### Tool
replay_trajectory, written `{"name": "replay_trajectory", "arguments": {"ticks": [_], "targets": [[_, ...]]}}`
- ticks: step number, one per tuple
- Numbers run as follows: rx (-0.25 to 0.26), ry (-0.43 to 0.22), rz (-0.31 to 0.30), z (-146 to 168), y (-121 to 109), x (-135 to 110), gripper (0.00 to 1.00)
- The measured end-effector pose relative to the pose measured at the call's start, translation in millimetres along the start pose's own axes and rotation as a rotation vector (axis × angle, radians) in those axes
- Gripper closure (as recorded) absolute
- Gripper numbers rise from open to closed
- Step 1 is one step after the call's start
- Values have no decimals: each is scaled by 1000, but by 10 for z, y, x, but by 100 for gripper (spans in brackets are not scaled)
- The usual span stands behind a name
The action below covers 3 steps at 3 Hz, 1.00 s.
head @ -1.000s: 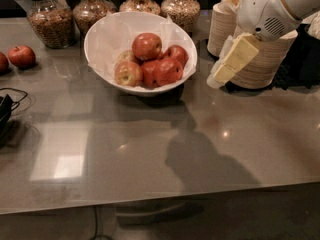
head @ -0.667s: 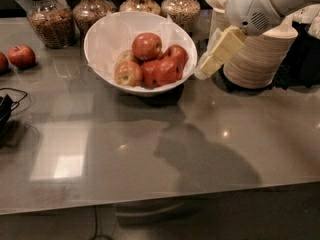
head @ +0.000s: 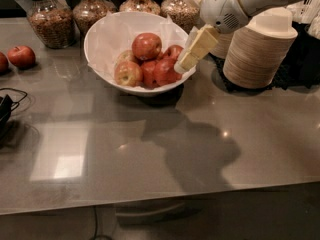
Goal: Pick apple from white bowl
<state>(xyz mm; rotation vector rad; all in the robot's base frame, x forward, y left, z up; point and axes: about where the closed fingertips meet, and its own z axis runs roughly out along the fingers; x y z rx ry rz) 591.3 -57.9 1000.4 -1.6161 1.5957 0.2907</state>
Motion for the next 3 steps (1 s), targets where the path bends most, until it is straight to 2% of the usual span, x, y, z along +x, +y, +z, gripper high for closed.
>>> {"name": "replay_trajectory", "arguments": {"ticks": [1,2,3], "targets": [[-36,-36,-24,263,-96,-31,1],[-68,-58,-45,473,-185,-91,18],[-99,-66,-43,653,-233,-80,19]]}}
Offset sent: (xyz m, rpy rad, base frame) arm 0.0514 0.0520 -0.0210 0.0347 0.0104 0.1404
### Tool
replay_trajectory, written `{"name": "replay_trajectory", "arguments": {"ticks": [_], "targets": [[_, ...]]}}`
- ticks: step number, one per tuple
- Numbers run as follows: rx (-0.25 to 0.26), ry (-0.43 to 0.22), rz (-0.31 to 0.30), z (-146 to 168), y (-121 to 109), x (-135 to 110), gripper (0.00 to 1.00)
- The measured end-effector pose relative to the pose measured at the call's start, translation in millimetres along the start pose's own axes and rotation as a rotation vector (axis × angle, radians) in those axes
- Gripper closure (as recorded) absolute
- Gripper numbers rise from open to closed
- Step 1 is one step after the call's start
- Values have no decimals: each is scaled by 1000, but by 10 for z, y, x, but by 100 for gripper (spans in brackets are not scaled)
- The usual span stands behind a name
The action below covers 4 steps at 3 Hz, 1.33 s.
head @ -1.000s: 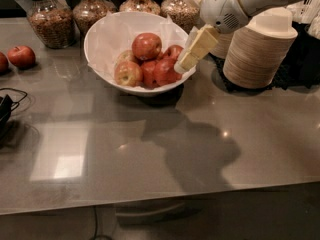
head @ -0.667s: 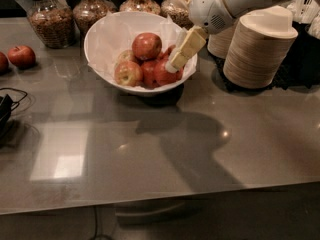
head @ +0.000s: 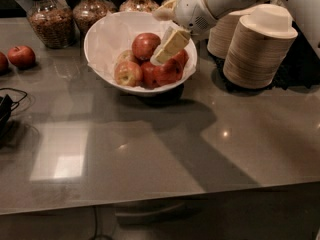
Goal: Pick apple from white bowl
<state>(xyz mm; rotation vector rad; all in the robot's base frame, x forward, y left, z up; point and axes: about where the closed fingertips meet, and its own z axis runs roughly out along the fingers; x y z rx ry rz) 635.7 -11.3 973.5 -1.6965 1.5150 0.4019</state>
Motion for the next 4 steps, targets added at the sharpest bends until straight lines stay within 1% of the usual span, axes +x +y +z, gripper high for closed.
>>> {"name": "replay_trajectory", "arguments": {"ticks": [1,2,3,4], "targets": [[-13,7,-1,132,-65,34,18],[-14,15,3,227,-149,67,18],[-19,15,15,331,-222,83,19],[-39,21,35,469,-234,117,18]]}}
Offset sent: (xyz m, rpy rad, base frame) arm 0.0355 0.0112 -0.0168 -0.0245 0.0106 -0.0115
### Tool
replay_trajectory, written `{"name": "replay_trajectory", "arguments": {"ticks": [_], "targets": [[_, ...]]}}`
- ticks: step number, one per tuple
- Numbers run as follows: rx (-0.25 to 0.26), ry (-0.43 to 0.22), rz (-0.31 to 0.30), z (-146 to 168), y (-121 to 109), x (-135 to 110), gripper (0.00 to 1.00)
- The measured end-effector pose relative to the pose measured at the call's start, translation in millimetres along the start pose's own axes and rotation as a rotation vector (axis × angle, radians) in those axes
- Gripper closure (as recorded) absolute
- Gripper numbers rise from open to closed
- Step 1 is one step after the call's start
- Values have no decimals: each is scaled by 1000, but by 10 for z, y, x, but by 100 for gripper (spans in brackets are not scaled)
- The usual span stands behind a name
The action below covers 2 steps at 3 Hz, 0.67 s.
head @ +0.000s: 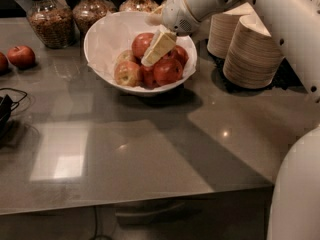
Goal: Pick apple from white bowl
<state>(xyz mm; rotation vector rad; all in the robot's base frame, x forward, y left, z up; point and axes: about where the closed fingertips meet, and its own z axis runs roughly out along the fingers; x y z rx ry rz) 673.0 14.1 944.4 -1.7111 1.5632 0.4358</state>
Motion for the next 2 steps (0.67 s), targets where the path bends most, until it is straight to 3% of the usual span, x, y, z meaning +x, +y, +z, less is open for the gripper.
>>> {"name": "replay_trajectory", "arguments": {"ticks": [2], "targets": [[-43,14,25,225,-1,23,20]]}}
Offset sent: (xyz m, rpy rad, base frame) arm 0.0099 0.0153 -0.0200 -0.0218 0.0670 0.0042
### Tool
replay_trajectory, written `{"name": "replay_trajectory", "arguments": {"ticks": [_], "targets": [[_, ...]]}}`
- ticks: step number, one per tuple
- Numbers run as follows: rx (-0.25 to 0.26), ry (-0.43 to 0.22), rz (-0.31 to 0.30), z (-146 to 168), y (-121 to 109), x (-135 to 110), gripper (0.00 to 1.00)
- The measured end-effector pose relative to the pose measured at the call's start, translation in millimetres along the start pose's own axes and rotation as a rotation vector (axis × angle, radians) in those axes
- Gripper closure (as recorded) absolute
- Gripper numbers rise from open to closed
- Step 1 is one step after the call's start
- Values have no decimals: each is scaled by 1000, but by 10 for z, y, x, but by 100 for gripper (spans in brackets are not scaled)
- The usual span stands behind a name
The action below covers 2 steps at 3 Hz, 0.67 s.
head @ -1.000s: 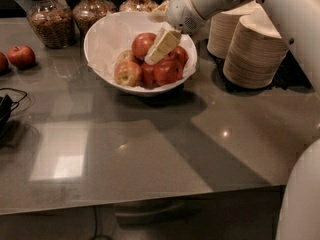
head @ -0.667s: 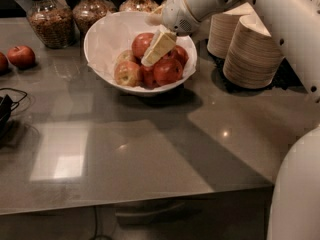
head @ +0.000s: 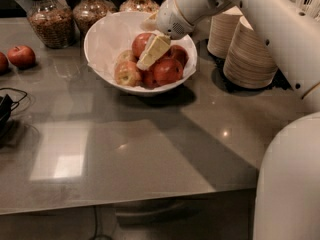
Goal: Pick apple from white bowl
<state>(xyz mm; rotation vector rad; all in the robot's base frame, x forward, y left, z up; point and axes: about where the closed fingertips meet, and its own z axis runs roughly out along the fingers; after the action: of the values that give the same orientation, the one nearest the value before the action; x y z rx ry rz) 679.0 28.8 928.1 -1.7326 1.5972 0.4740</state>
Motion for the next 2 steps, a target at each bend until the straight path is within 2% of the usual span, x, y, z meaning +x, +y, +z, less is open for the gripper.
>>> {"name": "replay_trajectory", "arguments": {"ticks": [1,2], "targets": [[-13,9,16,56,-19,37,39],[-13,9,16,56,-19,37,62]]}}
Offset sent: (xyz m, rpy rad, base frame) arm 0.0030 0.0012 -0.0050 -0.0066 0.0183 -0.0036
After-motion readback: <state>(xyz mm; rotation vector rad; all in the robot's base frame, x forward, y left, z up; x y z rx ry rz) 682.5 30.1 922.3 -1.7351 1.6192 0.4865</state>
